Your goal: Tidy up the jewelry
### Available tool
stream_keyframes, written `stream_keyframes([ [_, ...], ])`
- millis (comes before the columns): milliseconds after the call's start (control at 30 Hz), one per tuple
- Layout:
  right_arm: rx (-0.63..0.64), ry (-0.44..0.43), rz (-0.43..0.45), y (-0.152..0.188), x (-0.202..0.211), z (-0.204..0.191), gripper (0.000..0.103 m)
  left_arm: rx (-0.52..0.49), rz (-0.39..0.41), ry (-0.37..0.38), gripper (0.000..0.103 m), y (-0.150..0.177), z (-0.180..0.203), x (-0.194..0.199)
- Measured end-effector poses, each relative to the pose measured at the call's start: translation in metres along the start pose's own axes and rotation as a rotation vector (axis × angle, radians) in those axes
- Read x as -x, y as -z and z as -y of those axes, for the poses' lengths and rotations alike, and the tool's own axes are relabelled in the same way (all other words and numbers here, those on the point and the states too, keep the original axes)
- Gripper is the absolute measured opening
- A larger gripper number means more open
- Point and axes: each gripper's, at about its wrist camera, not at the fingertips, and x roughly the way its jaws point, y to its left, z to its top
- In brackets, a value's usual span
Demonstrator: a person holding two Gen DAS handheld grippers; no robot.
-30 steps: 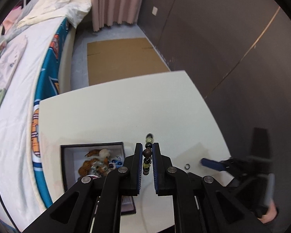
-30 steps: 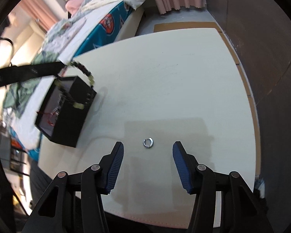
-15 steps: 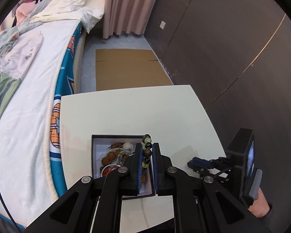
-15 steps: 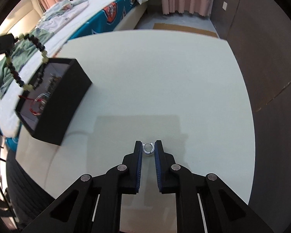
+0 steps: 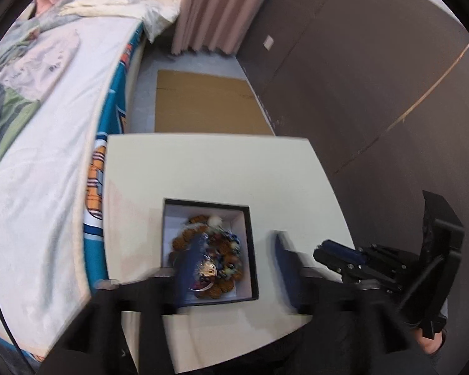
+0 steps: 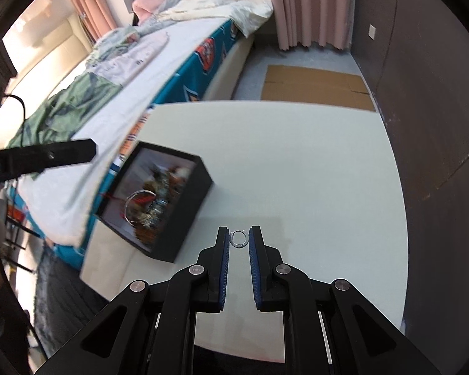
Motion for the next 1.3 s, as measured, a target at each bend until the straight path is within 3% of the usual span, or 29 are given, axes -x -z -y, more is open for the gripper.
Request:
stream_keyframes([
  [67,0.007,-0.011,0.012,-0.006,0.003,-0.009,0.014,0.014,0.039,0.003,0.069,0.001,-0.007,0.011],
  [667,0.083,-0.135,0.061,-0.055,-0.003,-0.088,0.015,0.116,0.113,-0.046,0.069,0.012,-0.074,0.056],
  [700,0.068,-0.137,0.049,-0.057,-0.005,-0.088,0.019,0.121,0.118,-0.047,0.069,0.012,-0.076,0.059],
  [733,0.054,-0.135,0.044,-0.057,-0.006,-0.087,0.033,0.129,0.125,-0.048,0.069,0.013,-0.078,0.061],
  [800,0.022,-0.127,0.062,-0.054,-0.003,-0.082,0.053,0.131,0.126,-0.047,0.069,0.015,-0.079,0.062],
  [1067,-0.051,-0.118,0.062,-0.036,0.012,-0.059,0.054,0.084,0.127,-0.039,0.069,0.018,-0.063,0.060],
  [1200,-0.076,-0.084,0.069,-0.027,0.023,-0.049,0.055,0.051,0.161,-0.038,0.081,0.022,-0.049,0.066],
  [1300,-0.098,-0.075,0.083,-0.020,0.032,-0.042,0.062,0.030,0.189,-0.043,0.088,0.026,-0.040,0.072],
])
